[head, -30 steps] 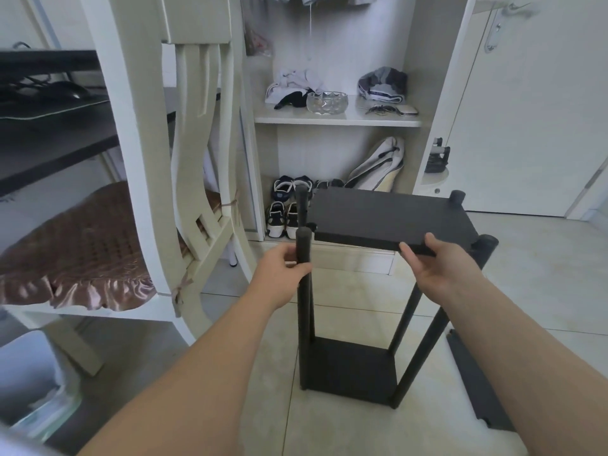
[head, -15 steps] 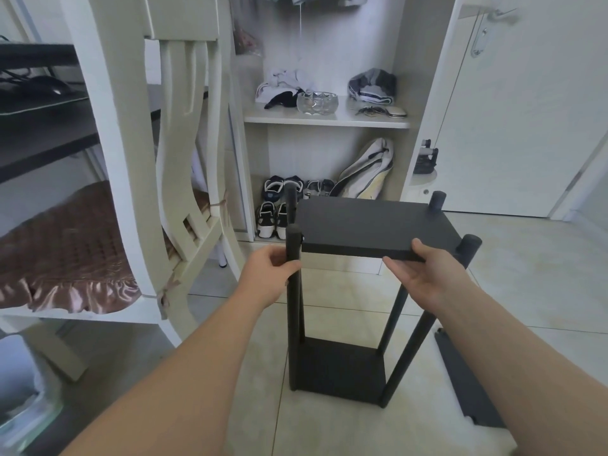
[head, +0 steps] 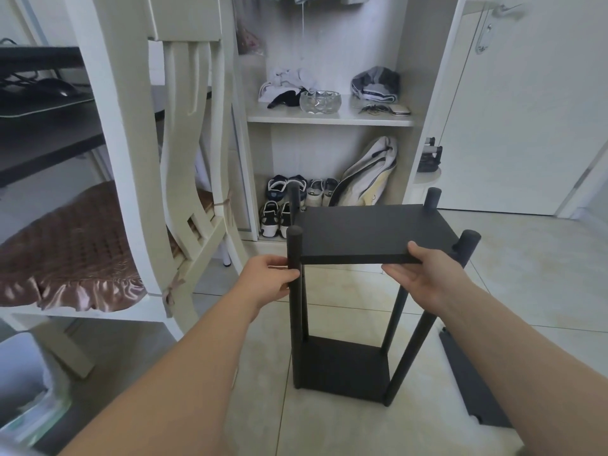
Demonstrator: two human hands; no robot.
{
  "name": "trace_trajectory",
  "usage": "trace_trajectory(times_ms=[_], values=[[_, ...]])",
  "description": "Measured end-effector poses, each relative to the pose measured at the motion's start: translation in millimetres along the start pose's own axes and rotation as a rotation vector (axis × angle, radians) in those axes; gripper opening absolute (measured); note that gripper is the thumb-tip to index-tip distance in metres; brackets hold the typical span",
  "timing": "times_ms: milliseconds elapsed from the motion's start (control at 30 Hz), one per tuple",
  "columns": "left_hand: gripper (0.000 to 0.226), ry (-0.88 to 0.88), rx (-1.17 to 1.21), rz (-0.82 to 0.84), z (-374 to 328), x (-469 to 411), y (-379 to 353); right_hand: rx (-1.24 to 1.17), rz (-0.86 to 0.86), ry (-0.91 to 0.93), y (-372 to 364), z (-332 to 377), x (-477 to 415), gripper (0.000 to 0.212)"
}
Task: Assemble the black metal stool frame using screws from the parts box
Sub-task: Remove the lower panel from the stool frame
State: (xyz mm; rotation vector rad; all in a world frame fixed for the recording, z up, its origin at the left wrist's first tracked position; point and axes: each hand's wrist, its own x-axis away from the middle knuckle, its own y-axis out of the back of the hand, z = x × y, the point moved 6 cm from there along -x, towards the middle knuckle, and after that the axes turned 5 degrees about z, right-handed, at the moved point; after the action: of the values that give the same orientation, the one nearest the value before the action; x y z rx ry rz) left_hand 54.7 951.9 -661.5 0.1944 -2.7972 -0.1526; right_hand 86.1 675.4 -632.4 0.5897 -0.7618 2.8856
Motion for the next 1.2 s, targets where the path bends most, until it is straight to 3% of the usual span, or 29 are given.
trace_trajectory(times_ms=[467, 567, 633, 733, 833, 1067, 1200], values=[[0.025, 0.02, 0.06, -0.081, 4.0, -4.1, 0.6, -0.061, 0.005, -0.053, -3.9, -19.0, -9.9, 0.008], [0.024, 0.115, 0.03, -0.134, 9.7, -0.8, -1.1, -0.079, 0.007, -0.068, -4.0, -22.7, -11.6, 0.011], [0.028, 0.265, -0.001, -0.081, 14.6, 8.6, -7.6, -0.096, -0.001, -0.078, -1.8, -24.6, -11.7, 0.012], [0.044, 0.406, 0.007, 0.151, 20.7, 18.0, -29.9, -0.126, -0.009, -0.095, 2.8, -26.4, -10.6, 0.013], [0.049, 0.35, 0.116, 0.243, 12.7, 15.6, -53.0, -0.143, -0.018, -0.103, 4.8, -28.1, -7.6, 0.012], [0.039, 0.197, 0.656, 0.057, 8.2, 11.0, -89.4, -0.14, -0.012, -0.121, 9.2, -32.8, -2.4, 0.016], [0.047, 0.126, 0.733, 0.055, 20.6, 2.4, -101.3, -0.104, -0.003, -0.128, 11.6, -35.3, -7.9, 0.017]])
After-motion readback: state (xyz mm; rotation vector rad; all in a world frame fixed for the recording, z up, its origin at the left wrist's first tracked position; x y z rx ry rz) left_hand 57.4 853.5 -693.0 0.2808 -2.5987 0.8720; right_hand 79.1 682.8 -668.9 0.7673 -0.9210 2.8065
